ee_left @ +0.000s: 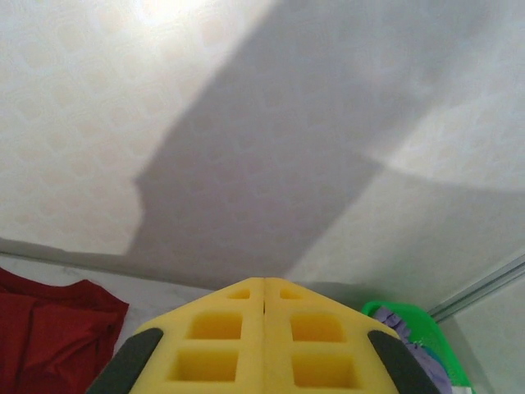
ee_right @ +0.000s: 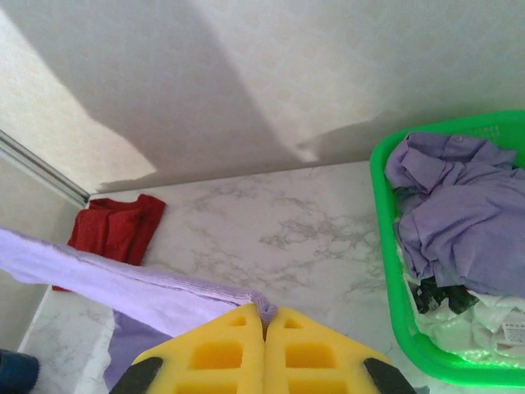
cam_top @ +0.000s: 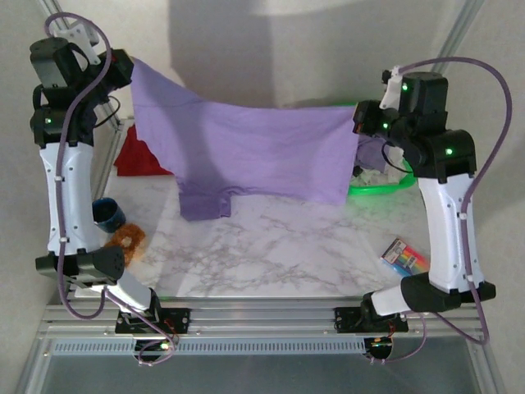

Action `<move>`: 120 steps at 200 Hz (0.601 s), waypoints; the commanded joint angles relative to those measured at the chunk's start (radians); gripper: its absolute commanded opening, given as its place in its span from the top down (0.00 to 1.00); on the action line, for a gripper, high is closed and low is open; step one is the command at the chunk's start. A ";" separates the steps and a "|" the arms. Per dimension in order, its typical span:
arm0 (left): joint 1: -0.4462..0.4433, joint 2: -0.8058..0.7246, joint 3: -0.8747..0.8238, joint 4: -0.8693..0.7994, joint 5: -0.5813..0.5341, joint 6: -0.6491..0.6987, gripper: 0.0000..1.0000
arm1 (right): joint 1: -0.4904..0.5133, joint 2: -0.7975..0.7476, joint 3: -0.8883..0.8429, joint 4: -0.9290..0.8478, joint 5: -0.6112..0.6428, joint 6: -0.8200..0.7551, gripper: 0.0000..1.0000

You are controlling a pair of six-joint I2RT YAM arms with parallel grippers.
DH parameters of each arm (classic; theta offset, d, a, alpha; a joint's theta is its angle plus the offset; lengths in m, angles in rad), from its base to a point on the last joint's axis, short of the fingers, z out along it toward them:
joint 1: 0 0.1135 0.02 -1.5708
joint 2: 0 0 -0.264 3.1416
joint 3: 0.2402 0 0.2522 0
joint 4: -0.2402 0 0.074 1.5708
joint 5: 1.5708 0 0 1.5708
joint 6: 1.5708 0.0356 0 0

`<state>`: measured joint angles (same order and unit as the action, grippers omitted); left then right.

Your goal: Fold and stack the t-shirts

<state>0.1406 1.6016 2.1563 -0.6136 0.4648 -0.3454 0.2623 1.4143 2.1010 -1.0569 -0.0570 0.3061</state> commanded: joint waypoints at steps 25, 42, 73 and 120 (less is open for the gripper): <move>0.010 -0.145 -0.080 0.026 -0.008 0.008 1.00 | -0.006 -0.154 -0.058 -0.018 -0.014 -0.001 1.00; 0.010 -0.192 -0.107 0.028 -0.009 0.004 1.00 | -0.006 -0.204 -0.087 -0.022 -0.020 0.008 1.00; 0.010 -0.280 -0.137 0.000 -0.042 0.008 1.00 | -0.006 -0.259 -0.060 -0.063 -0.045 0.013 1.00; 0.010 -0.380 -0.132 -0.067 -0.070 0.007 1.00 | -0.006 -0.343 -0.015 -0.109 -0.078 0.035 1.00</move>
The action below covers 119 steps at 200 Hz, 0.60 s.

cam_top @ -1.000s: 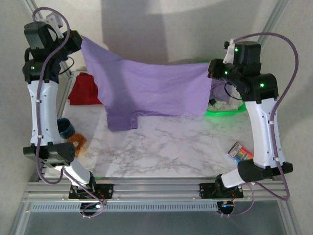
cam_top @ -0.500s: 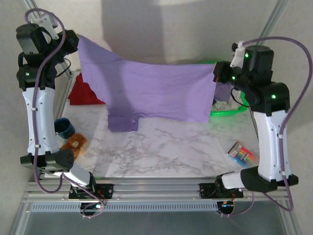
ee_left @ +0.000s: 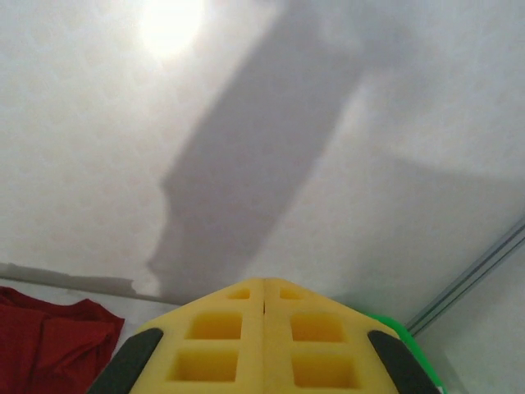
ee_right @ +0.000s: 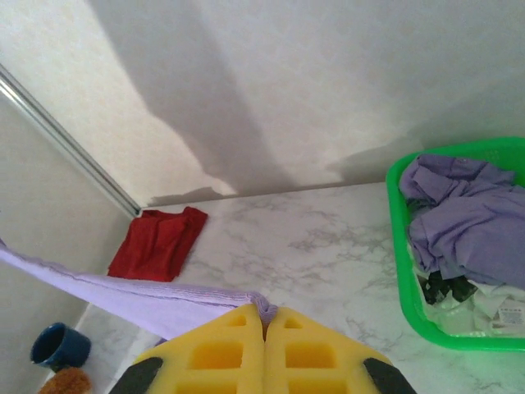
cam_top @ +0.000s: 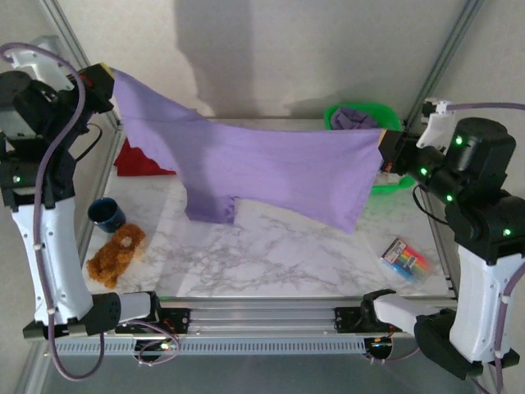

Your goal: Fold and stack the t-shirts

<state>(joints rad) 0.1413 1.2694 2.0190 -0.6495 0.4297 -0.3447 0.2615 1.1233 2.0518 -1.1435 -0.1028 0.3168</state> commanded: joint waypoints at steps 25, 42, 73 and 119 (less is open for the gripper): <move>0.009 -0.108 0.003 -0.072 -0.057 0.012 1.00 | -0.005 -0.101 0.025 -0.047 -0.054 0.042 1.00; 0.009 -0.135 0.018 -0.102 -0.065 0.010 1.00 | -0.005 -0.132 0.020 -0.060 -0.060 0.046 1.00; 0.009 -0.122 0.110 -0.161 -0.061 0.000 1.00 | -0.005 -0.147 0.053 -0.085 -0.079 0.057 1.00; 0.009 -0.087 0.180 -0.218 -0.094 0.011 1.00 | -0.005 -0.111 0.024 -0.118 -0.042 0.063 1.00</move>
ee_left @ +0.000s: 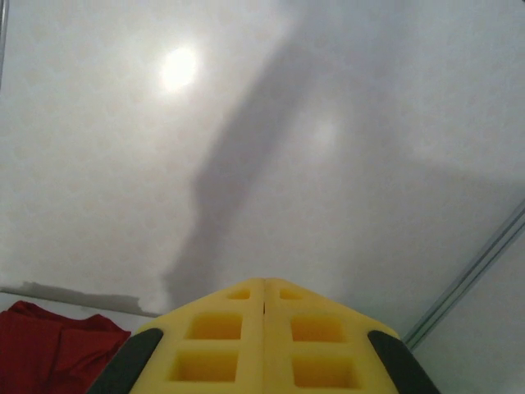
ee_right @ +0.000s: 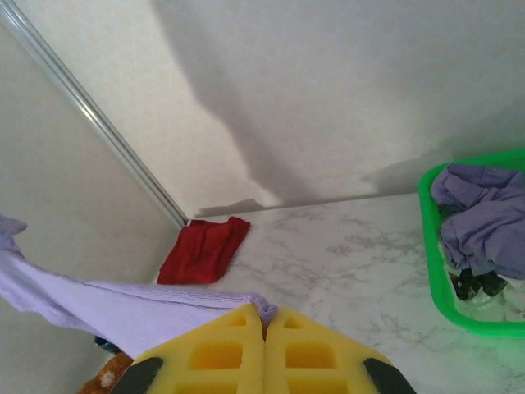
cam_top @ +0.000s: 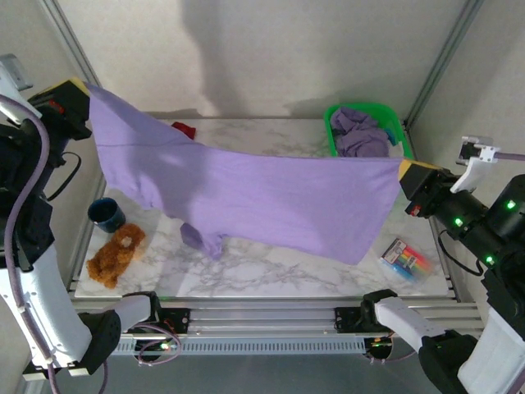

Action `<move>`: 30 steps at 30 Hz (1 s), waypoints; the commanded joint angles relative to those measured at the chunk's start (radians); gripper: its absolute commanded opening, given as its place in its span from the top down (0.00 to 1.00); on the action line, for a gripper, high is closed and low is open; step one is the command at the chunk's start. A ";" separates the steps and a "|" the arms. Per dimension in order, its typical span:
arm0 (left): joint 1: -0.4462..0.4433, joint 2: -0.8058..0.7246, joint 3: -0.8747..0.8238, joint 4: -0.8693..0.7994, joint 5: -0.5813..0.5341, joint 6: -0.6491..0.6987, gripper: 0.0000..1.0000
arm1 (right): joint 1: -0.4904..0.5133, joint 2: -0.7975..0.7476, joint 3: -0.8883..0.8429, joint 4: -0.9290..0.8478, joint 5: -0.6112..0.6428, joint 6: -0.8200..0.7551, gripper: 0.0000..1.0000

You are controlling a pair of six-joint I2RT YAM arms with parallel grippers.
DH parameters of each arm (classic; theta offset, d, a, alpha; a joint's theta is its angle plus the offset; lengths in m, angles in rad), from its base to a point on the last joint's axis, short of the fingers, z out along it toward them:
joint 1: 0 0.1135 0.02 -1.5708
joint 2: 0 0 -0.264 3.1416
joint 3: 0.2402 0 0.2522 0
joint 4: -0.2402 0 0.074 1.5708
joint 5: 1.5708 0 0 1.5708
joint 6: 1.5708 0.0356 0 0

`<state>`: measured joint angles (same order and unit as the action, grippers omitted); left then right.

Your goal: Fold and stack the t-shirts

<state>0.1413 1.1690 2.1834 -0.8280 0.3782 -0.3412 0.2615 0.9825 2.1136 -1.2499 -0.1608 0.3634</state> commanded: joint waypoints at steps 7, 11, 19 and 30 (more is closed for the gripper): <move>0.009 0.064 -0.286 0.006 -0.055 0.018 1.00 | -0.005 0.056 -0.360 0.193 -0.005 0.046 1.00; 0.009 0.112 -0.519 0.182 -0.064 0.023 1.00 | -0.005 0.161 -0.507 0.349 -0.044 0.058 1.00; -0.001 0.434 -0.598 0.369 -0.019 0.045 1.00 | -0.006 0.572 -0.485 0.450 -0.019 -0.026 1.00; -0.073 0.843 -0.323 0.317 0.014 0.098 1.00 | -0.007 0.990 -0.236 0.392 0.102 -0.073 1.00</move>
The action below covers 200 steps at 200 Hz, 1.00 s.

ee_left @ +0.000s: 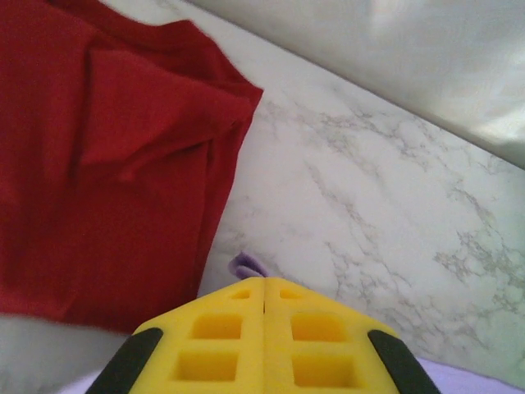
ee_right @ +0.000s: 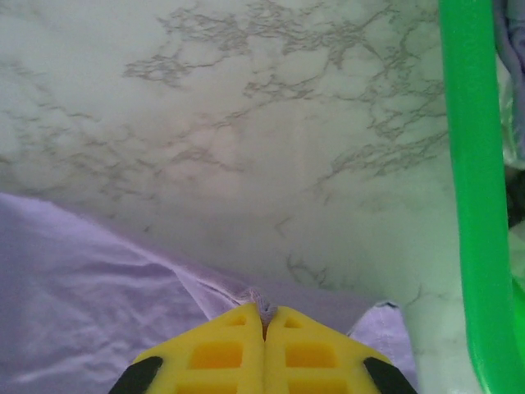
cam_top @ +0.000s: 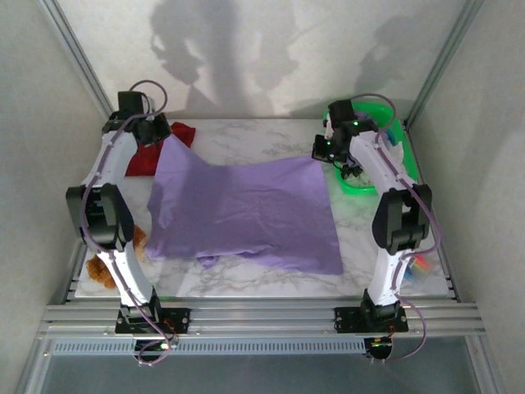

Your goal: Fold and stack the t-shirts

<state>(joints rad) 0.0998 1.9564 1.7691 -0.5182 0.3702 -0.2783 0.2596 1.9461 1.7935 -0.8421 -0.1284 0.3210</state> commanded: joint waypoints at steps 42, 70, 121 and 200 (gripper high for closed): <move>-0.063 0.285 0.379 -0.043 -0.014 0.006 1.00 | -0.009 0.175 0.249 -0.012 0.135 -0.050 1.00; -0.064 0.413 0.569 -0.059 -0.004 -0.035 1.00 | -0.022 0.293 0.410 -0.057 0.163 -0.042 1.00; -0.064 0.526 0.721 -0.004 0.050 -0.121 0.62 | -0.029 0.461 0.751 -0.189 0.206 -0.063 0.70; -0.083 -0.027 0.206 -0.182 -0.119 0.027 0.38 | -0.011 -0.121 0.200 -0.181 0.195 0.038 0.42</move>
<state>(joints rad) 0.0292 2.2723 2.2414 -0.6529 0.3401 -0.3164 0.2359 2.1143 2.2314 -1.0271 0.0601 0.2882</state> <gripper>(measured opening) 0.628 0.581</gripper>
